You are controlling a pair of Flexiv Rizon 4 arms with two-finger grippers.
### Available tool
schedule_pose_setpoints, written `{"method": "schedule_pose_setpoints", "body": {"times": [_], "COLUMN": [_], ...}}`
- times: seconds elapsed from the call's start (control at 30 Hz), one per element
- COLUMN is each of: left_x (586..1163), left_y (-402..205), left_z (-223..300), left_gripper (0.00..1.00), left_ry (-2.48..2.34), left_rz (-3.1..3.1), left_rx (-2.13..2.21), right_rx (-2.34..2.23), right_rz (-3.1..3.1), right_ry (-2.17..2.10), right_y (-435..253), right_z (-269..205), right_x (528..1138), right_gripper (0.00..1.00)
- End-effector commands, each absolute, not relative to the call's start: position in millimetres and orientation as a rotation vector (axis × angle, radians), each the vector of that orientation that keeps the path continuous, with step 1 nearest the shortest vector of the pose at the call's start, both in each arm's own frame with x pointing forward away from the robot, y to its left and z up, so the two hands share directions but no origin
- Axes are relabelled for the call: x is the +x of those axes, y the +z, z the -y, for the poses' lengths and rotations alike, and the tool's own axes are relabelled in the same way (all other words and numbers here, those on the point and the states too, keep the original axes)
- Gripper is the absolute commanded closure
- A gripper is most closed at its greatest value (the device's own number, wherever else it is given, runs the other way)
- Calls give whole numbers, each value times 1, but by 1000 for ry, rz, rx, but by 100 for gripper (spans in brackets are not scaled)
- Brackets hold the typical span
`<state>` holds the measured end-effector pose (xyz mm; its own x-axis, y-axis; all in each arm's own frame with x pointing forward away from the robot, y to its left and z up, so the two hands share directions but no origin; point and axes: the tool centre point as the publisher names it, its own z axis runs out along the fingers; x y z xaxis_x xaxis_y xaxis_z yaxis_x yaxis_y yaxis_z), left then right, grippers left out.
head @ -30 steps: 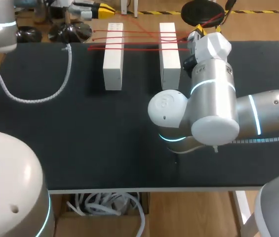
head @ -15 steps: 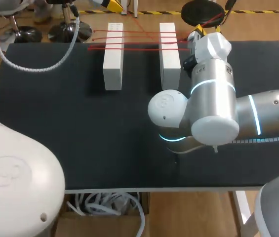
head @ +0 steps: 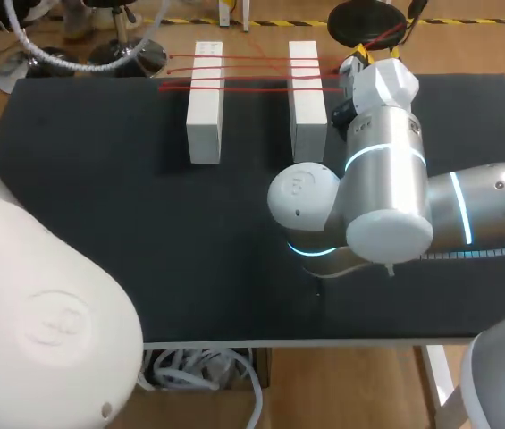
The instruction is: Grab the tape and strap the tape.
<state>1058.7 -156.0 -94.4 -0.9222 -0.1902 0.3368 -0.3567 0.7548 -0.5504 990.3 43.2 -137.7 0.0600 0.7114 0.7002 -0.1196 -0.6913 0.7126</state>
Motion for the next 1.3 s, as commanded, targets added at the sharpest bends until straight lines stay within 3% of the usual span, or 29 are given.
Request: {"method": "schedule_pose_setpoints", "body": {"times": [0.03,1.3], "left_x": [1045,971], "left_y": [-88,-94], "left_z": [174,194], "left_gripper": [100,100], "left_ry": [236,517], "left_rz": [2857,2977], "left_rx": [377,456], "right_rx": [1723,1723], "right_rz": [-598,-598], "right_ry": [1695,1695], "right_y": [-135,-135], "right_z": [-42,-42], "right_x": [990,990], "right_gripper": [100,100]}}
